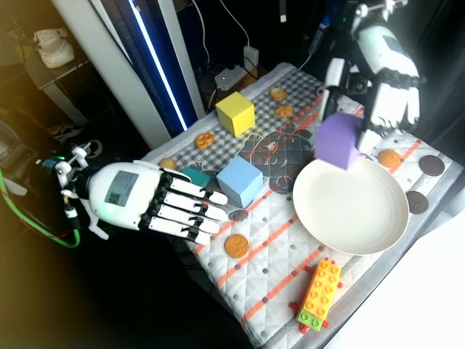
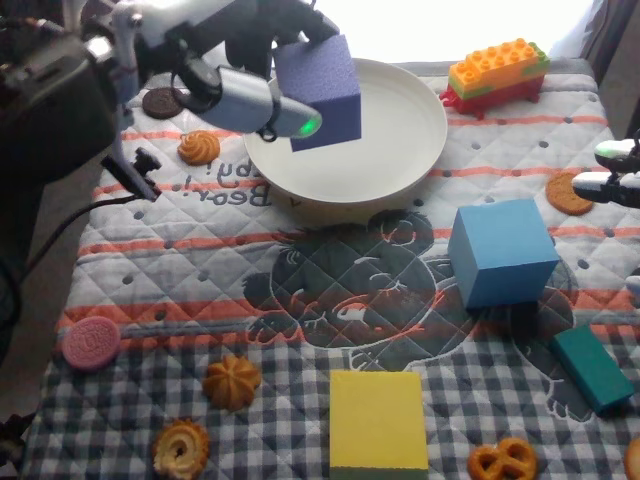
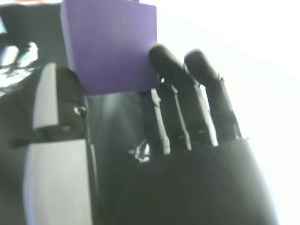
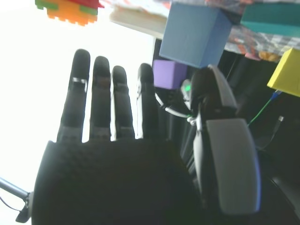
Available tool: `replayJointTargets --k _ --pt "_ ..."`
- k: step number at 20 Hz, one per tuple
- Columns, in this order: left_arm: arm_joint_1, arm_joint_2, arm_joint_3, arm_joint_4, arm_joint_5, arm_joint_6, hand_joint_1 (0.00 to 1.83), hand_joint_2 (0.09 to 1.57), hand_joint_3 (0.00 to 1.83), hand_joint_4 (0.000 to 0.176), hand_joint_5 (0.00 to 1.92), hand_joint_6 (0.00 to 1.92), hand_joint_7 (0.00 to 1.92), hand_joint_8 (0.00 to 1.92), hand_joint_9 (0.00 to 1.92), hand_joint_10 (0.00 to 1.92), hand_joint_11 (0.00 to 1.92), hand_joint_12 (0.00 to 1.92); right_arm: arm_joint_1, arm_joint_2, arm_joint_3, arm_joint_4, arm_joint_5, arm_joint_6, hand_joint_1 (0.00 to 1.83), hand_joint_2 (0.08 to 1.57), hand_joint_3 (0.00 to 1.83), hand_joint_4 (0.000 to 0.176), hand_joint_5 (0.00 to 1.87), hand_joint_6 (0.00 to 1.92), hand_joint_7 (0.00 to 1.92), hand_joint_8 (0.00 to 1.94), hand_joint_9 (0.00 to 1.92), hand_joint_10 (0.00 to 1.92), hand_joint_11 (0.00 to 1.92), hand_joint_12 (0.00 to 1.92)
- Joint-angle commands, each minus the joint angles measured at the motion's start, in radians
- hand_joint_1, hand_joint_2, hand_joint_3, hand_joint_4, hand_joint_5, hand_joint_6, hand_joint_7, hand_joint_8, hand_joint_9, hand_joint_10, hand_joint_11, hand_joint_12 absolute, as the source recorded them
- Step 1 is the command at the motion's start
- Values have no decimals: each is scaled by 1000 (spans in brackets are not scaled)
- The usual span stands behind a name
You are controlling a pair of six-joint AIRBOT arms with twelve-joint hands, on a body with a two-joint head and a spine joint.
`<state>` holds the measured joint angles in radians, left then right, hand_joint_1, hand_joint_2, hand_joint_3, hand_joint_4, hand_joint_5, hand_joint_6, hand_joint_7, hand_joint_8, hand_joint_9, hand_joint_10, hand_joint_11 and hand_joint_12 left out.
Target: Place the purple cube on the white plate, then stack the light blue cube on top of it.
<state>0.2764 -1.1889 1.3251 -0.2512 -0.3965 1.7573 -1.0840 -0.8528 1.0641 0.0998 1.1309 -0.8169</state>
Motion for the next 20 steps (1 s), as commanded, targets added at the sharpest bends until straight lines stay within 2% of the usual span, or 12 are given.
replayJointTargets --k 1,2,4,6,8,10,12,15,16,18,19,20 --pt "-13 -8 15 -16 -80 -4 1174 1081 0 0 1053 843 903 1247 718 1534 343 1753 7 0 7 17 118 1 539 1239 0 69 390 4 251 4 282 0 106 632" --pt "-13 -25 36 -32 -73 -4 1174 1081 0 0 1053 843 903 1247 718 1534 343 1753 7 -2 8 16 118 1 539 1239 0 69 390 4 251 4 282 0 106 632" --pt "-18 -70 91 -53 -40 -5 1262 1114 0 0 1059 583 960 1271 766 1154 350 1558 9 -6 11 16 118 3 536 1244 1 74 387 1 237 0 258 0 95 621" --pt "-24 -100 132 -60 -6 -5 1261 1118 1 0 1038 625 958 1269 755 1074 322 1503 11 -8 13 16 118 3 532 1244 1 87 376 0 234 0 264 2 109 631" --pt "-28 -138 180 -68 20 -5 1262 1115 0 0 1069 553 959 1269 733 1216 314 1598 13 -15 18 16 118 5 498 1248 2 97 370 3 219 0 238 0 88 626" --pt "-28 -172 223 -82 58 -5 1259 1116 2 0 1056 606 949 1269 726 1183 334 1605 14 -24 24 13 118 9 461 1246 1 133 350 0 223 3 242 8 97 625" --pt "-27 -195 255 -86 82 -5 1258 1120 0 0 1051 619 942 1281 709 1226 319 1626 17 -32 31 8 118 19 487 1243 0 134 347 0 222 2 245 7 98 626" --pt "-25 -212 281 -91 101 -5 1246 1129 1 0 1006 715 933 1279 654 1106 282 1550 22 -38 36 1 118 25 511 1248 1 107 347 1 247 7 274 12 132 653" --pt "-25 -215 287 -98 103 -5 1237 1141 1 0 960 798 926 1288 625 1253 285 1604 23 -39 37 1 118 25 527 1248 0 97 347 1 262 7 310 17 170 678" --pt "-25 -223 301 -107 115 -5 1208 1200 0 0 788 1063 858 1396 549 1263 238 1669 24 -41 38 1 120 27 584 1250 0 93 345 3 258 1 309 1 135 718" --pt "-24 -226 308 -107 122 -5 1047 1107 0 0 675 491 654 1092 461 1380 193 1745 24 -42 39 1 120 28 579 1251 0 81 355 5 255 0 312 2 139 722" --pt "-22 -229 313 -107 127 -5 996 1045 0 35 593 173 537 978 381 1451 145 1796 24 -44 40 0 120 29 544 1249 0 87 356 4 259 1 331 7 176 727"
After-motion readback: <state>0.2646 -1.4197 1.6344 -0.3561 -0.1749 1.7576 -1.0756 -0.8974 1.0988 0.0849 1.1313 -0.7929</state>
